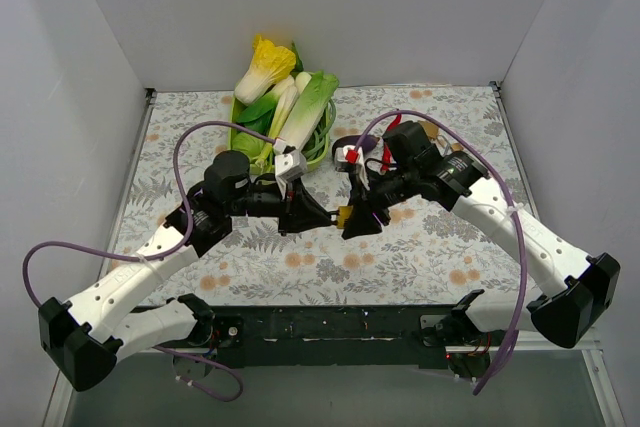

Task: Lock with the key
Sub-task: Lock the lock.

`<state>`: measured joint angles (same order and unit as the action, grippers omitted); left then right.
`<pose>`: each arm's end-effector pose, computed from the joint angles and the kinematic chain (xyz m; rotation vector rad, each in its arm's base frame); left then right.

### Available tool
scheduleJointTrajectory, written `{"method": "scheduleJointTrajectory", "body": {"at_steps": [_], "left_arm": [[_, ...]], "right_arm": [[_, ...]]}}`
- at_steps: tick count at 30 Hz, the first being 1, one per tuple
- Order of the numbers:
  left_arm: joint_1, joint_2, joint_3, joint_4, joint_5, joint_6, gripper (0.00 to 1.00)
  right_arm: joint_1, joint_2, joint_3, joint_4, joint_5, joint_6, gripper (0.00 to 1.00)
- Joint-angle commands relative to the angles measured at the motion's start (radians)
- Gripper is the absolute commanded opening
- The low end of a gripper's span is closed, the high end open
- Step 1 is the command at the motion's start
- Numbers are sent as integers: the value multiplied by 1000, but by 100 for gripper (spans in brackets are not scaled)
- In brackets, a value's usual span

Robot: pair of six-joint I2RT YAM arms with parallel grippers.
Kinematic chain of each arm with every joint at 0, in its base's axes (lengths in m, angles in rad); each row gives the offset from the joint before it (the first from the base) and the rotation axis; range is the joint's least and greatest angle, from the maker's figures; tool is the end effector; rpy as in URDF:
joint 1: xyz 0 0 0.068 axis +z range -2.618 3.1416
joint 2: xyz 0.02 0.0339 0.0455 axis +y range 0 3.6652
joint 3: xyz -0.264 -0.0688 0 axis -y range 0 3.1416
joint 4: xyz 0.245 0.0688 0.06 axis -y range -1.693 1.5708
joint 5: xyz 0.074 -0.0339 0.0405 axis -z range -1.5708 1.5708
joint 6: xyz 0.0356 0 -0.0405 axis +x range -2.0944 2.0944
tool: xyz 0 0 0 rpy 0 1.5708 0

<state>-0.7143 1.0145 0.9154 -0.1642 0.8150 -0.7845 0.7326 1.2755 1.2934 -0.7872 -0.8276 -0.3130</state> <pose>0.1533 -0.1672 0.3475 0.6036 2.0658 -1.7121 0.1739 0.1917 0.3622 -1.4989 1.7554 1.1750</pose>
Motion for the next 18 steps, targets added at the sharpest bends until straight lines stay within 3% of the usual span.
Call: {"method": "scheduleJointTrajectory", "body": {"at_steps": [1, 3, 9, 15, 18], "left_arm": [[-33, -4, 20, -32, -22, 45, 14], [-31, -5, 28, -38, -25, 48, 20], [-8, -16, 49, -72, -30, 62, 19], [21, -37, 77, -98, -7, 57, 13], [32, -36, 86, -104, 4, 39, 0]], "right_arm": [[33, -25, 26, 233, -137, 8, 1], [34, -25, 24, 232, -136, 5, 1], [34, -27, 24, 217, -125, -8, 1], [34, -31, 6, 203, -105, -24, 1], [34, -22, 6, 189, -105, -28, 1]]}}
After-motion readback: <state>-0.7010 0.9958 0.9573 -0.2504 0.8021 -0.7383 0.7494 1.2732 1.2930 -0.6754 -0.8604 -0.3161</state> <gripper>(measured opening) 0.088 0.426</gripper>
